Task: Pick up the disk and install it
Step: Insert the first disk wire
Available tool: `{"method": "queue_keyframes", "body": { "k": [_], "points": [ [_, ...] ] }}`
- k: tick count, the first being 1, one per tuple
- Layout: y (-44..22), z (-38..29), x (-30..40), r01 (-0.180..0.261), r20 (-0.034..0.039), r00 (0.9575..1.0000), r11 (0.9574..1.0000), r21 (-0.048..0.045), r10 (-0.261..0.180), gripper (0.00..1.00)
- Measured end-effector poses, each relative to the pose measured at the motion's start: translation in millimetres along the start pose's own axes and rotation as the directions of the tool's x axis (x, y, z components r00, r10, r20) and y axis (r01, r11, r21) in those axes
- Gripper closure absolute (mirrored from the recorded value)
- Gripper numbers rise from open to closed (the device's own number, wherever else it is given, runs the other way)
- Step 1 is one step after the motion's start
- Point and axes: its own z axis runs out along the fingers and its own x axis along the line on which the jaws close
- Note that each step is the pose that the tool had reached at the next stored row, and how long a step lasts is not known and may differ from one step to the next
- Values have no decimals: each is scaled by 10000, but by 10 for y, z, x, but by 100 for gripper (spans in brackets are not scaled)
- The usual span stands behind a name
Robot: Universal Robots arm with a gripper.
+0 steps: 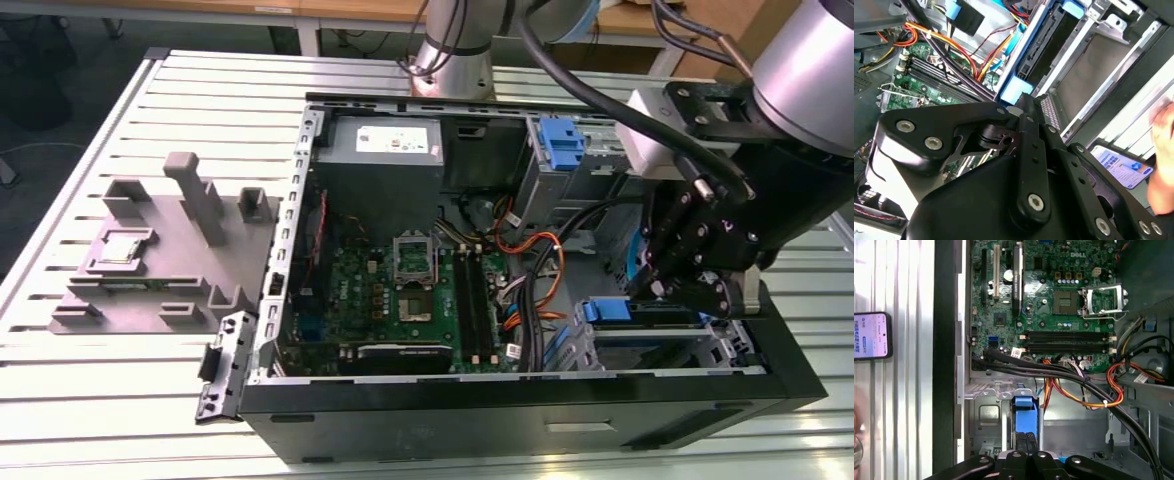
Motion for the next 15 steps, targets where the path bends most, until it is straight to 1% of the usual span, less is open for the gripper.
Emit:
{"method": "queue_keyframes", "body": {
  "k": [2,8,9,11,13,15],
  "points": [
    [0,-9,0,135,-4,9999,9999,13,-135,90],
    [1,-134,-9,142,-2,9999,9999,65,-142,90],
    [2,-143,-9,143,-5,9999,9999,81,-143,90],
    [2,-142,-9,208,-19,9998,9997,142,-208,90],
    [1,-143,-9,466,-27,9989,9988,167,-465,90],
    [2,-144,-9,761,-34,9971,9969,189,-760,90]
  ]
}}
